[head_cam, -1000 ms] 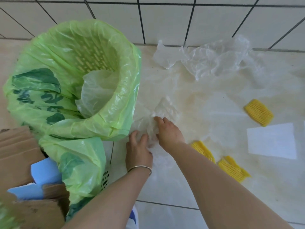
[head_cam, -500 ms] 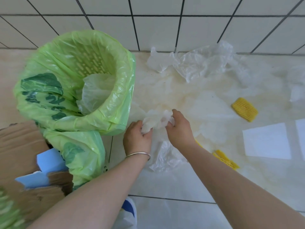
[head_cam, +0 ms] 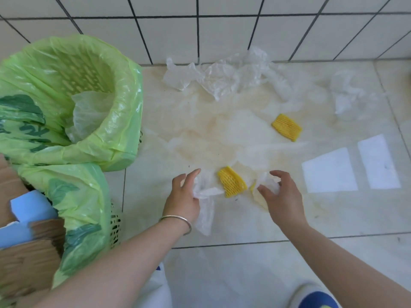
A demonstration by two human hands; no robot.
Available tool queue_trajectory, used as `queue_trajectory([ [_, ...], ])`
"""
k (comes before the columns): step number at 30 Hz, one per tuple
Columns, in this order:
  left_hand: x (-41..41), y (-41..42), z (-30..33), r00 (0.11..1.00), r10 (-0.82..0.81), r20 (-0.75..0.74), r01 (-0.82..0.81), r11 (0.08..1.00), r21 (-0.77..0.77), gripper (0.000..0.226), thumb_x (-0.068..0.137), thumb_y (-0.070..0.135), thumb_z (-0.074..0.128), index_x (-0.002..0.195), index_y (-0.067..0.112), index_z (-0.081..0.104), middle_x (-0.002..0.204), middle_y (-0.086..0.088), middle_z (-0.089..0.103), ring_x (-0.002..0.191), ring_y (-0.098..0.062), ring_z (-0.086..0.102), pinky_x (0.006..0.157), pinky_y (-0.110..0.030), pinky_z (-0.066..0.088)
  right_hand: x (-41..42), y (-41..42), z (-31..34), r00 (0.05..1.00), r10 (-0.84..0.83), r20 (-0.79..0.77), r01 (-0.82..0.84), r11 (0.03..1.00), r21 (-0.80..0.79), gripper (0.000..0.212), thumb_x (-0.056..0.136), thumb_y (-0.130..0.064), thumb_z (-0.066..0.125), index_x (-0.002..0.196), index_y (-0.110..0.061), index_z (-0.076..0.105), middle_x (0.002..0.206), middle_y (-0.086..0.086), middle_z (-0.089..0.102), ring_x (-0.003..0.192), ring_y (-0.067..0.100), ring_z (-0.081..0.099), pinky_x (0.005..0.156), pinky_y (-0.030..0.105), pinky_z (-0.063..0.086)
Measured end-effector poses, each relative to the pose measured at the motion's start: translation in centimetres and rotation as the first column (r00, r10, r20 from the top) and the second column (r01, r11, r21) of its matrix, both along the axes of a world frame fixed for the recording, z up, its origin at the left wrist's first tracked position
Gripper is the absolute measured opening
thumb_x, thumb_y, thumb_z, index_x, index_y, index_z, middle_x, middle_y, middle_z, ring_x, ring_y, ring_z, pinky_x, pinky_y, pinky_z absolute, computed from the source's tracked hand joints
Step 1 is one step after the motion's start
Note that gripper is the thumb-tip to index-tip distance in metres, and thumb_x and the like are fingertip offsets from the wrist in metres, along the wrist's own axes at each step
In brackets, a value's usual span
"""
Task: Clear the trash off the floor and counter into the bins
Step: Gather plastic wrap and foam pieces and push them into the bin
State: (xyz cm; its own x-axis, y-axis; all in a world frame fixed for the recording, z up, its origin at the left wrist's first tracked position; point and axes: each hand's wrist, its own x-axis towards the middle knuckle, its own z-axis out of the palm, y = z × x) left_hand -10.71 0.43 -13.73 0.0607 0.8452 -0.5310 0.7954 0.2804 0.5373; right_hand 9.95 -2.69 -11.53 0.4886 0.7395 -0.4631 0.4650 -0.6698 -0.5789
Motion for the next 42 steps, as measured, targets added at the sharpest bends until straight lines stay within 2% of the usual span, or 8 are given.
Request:
queue_trajectory([
  [6,1.9,-1.3,-2.8,0.950,-0.164,-0.267,0.154,0.986,-0.059,0.062,0.086,0.020,0.059,0.139,0.035,0.032,0.140,-0.006,0.022,0.094,-0.037,0.062,0.084,-0.035,0.048,0.2,-1.9,-4.3,0.976,0.119,0.182,-0.089,0.983,-0.163,0.067,0.086,-0.027,0.063,0.143,-0.030,0.029,0.140,0.004,0.026,0.090,0.032,0.062,0.068,0.029,0.041],
  [15,1.1,-1.6,-4.5,0.827,-0.379,-0.416,0.358,0.925,-0.130,0.024,0.088,0.018,0.047,0.110,0.014,0.054,0.115,-0.009,0.058,0.109,-0.031,0.054,0.079,-0.036,0.043,-0.1,-2.7,-6.6,0.947,0.223,0.230,-0.180,0.964,-0.197,0.025,0.092,-0.020,0.051,0.112,-0.005,0.053,0.113,0.013,0.048,0.098,0.034,0.055,0.071,0.033,0.039],
  [19,1.4,-1.4,-2.6,0.804,-0.427,-0.414,0.517,0.846,0.132,0.023,0.068,0.020,0.041,0.064,0.017,0.063,0.071,-0.003,0.063,0.073,-0.033,0.060,0.053,-0.029,0.033,0.9,-3.2,-5.6,0.973,0.136,0.187,-0.118,0.987,-0.105,0.022,0.093,-0.018,0.050,0.103,0.002,0.053,0.109,0.015,0.048,0.098,0.036,0.053,0.073,0.034,0.037],
  [21,1.6,-1.3,-2.1,0.874,-0.396,-0.283,0.473,0.827,0.305,0.012,0.058,0.012,0.048,0.051,0.014,0.057,0.074,-0.006,0.061,0.066,-0.032,0.059,0.050,-0.025,0.038,0.9,-3.4,-4.9,0.972,0.154,0.179,-0.148,0.988,-0.049,0.021,0.091,-0.013,0.052,0.101,0.005,0.055,0.111,0.016,0.049,0.101,0.035,0.049,0.080,0.034,0.037],
  [25,3.5,0.9,-1.6,0.926,-0.371,-0.078,0.376,0.877,0.299,0.015,0.060,-0.001,0.069,0.054,0.009,0.058,0.120,-0.018,0.058,0.101,-0.040,0.058,0.081,-0.024,0.039,-0.4,-2.1,-4.0,0.971,0.232,0.054,-0.232,0.973,-0.001,0.023,0.090,-0.015,0.053,0.106,0.001,0.056,0.123,0.008,0.044,0.112,0.028,0.043,0.086,0.024,0.031],
  [29,5.5,2.8,-2.6,0.978,-0.197,0.072,0.189,0.977,0.102,0.008,0.077,0.008,0.063,0.075,0.002,0.068,0.147,-0.006,0.034,0.131,-0.020,0.043,0.096,-0.014,0.032,-2.7,-0.3,-4.6,0.986,0.138,-0.097,-0.142,0.989,-0.040,0.028,0.092,-0.017,0.050,0.113,0.000,0.054,0.128,0.008,0.039,0.116,0.028,0.046,0.093,0.028,0.039],
  [36,7.2,3.3,-2.5,0.982,0.095,0.161,-0.074,0.989,-0.130,0.011,0.083,0.016,0.062,0.094,0.015,0.060,0.115,-0.007,0.057,0.097,-0.023,0.057,0.074,-0.020,0.035,-5.1,2.6,-4.8,0.908,-0.157,-0.387,0.114,0.985,-0.132,0.018,0.092,-0.008,0.042,0.077,-0.018,0.041,0.086,0.001,0.048,0.071,0.017,0.047,0.050,0.017,0.032],
  [42,7.3,5.0,0.1,0.881,0.331,0.338,-0.282,0.941,-0.187,0.044,0.087,0.009,0.055,0.121,0.030,0.036,0.103,0.001,0.058,0.087,-0.022,0.057,0.078,-0.030,0.046,-6.0,5.6,-2.6,0.831,-0.127,-0.541,0.150,0.989,-0.002,0.045,0.091,-0.006,0.044,0.122,-0.037,0.037,0.108,0.002,0.061,0.089,0.015,0.057,0.053,0.004,0.041],
])
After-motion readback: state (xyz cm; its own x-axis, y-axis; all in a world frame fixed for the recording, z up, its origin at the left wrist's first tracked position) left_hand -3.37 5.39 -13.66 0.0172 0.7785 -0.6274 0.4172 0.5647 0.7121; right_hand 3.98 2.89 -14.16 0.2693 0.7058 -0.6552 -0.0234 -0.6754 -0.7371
